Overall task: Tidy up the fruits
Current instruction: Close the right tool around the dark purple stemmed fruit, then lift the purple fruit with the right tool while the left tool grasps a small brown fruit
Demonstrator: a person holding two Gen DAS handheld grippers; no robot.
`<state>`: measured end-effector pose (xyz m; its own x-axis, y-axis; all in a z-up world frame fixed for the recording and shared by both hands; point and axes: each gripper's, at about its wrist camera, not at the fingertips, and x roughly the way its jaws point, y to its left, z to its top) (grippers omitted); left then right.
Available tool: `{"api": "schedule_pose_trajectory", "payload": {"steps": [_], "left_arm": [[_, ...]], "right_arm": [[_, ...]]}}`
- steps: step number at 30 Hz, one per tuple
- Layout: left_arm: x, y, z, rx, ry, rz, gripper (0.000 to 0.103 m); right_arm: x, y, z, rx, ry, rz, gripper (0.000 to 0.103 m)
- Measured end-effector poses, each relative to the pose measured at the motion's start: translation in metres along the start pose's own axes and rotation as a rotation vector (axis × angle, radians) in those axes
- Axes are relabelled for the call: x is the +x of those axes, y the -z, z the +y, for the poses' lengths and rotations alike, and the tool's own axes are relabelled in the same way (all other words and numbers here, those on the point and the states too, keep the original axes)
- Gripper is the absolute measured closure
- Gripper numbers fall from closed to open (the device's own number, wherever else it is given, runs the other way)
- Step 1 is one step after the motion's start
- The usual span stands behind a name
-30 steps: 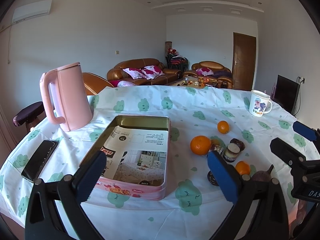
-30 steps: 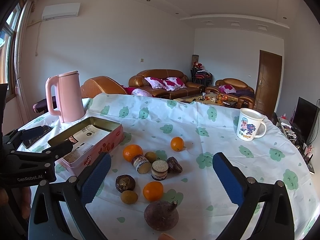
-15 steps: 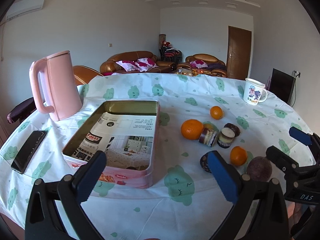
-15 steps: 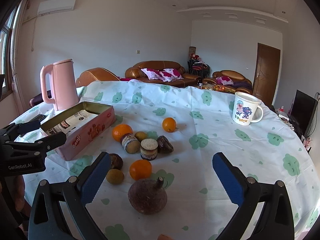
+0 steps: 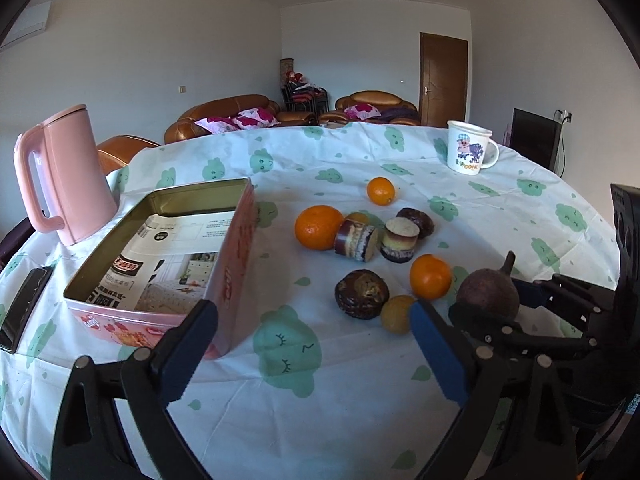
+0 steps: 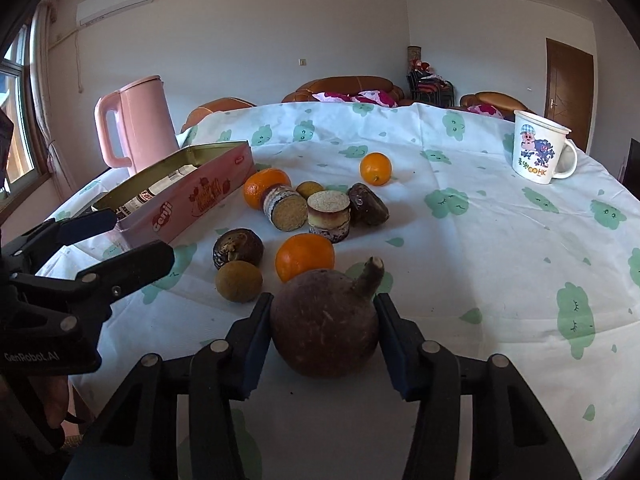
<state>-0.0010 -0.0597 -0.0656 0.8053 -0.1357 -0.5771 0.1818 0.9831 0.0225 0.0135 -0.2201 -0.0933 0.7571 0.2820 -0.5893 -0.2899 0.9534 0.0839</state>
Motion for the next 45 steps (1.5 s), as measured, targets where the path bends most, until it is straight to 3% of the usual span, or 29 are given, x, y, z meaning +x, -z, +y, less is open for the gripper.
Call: {"api": "schedule_pose_trajectory", "payload": {"steps": [2,4,8,13,16,19,29,45], "left_arm": [[0.006,0.000,-0.006,0.007,0.023,0.024,0.024],[0.013,-0.001,-0.012,0.009,0.041,0.052,0.027],[0.025,0.000,-0.020,-0.007,0.082,0.106,0.044],[0.034,-0.002,-0.029,-0.017,0.128,0.141,0.046],[0.043,-0.002,-0.034,-0.017,0.139,0.176,0.065],[0.048,-0.003,-0.032,-0.031,0.144,0.179,0.074],[0.030,-0.005,-0.021,-0.038,0.162,0.088,0.075],[0.010,-0.020,0.001,-0.040,0.065,-0.024,0.075]], "right_arm": [[-0.004,0.000,-0.006,0.018,0.018,-0.014,0.051],[-0.007,-0.001,-0.013,0.045,0.021,-0.021,0.051],[-0.015,-0.001,-0.022,0.072,0.020,-0.037,0.051],[-0.017,0.000,-0.027,0.074,0.015,-0.041,0.051],[-0.017,0.001,-0.027,0.071,0.017,-0.043,0.051],[-0.017,0.002,-0.026,0.063,0.017,-0.045,0.051],[-0.024,-0.005,-0.012,0.023,-0.006,-0.077,0.051],[-0.028,-0.037,0.011,-0.042,-0.053,-0.153,0.051]]}}
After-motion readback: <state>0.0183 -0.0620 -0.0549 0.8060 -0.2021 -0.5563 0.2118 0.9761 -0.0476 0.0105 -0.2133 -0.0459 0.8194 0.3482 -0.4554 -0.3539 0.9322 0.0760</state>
